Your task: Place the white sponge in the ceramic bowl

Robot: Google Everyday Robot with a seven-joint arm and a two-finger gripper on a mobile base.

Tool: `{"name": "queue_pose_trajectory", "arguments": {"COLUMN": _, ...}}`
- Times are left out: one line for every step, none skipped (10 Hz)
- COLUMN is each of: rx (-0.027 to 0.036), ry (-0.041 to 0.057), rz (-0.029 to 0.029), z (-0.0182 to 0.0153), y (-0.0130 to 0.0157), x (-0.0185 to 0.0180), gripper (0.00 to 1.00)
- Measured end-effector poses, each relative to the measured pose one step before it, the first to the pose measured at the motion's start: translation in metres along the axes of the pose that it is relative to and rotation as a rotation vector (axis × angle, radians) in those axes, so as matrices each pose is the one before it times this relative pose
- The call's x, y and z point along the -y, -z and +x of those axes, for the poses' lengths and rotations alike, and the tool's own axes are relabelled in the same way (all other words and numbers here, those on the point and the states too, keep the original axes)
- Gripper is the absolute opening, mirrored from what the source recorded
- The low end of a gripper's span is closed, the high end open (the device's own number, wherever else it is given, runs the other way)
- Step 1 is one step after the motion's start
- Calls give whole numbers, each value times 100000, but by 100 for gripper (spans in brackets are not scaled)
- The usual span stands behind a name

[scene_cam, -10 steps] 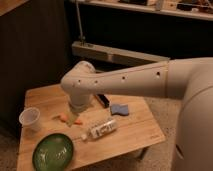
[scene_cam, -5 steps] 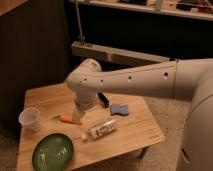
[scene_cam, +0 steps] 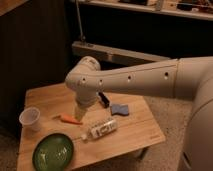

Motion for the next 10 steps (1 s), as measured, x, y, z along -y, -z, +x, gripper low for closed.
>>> {"name": "queue_pose_trajectory", "arguments": {"rx": 1668, "ry": 2966, "rz": 2519, "z": 495, "y": 354, "x": 2344, "gripper": 80}}
{"name": "queue_pose_trajectory", "arguments": {"rx": 2802, "ry": 3181, "rz": 1802, "z": 727, "y": 27, "x": 3013, "gripper": 80}}
{"name": "queue_pose_trajectory", "arguments": {"rx": 2344, "ry": 1209, "rz": 658, "z": 958, "y": -77, "x": 2165, "gripper": 80}}
{"name": "queue_pose_trajectory", "arguments": {"rx": 1879, "ry": 744, "rz": 704, "z": 1441, "y": -105, "x": 2432, "gripper": 80}}
{"name": "queue_pose_trajectory", "arguments": {"rx": 3060, "ry": 1492, "rz": -46, "z": 2213, "y": -427, "x": 3820, "gripper": 80}}
{"name": "queue_pose_trajectory", "arguments": {"rx": 790, "ry": 1706, "rz": -99, "z": 1040, "y": -777, "x": 1913, "gripper": 80}}
{"name": "queue_pose_trajectory", "arguments": {"rx": -31, "ry": 1209, "rz": -56, "z": 571, "y": -853, "x": 993, "gripper": 80}}
{"name": "queue_pose_trajectory", "arguments": {"rx": -355, "ry": 2337, "rz": 500, "z": 722, "y": -2121, "x": 1051, "gripper": 80}}
{"name": "queue_pose_trajectory", "arguments": {"rx": -632, "ry": 2410, "rz": 704, "z": 725, "y": -2274, "x": 114, "gripper": 80}}
{"name": "queue_pose_trajectory", "arguments": {"rx": -502, "ry": 719, "rz": 538, "z": 585, "y": -1522, "x": -220, "gripper": 80}}
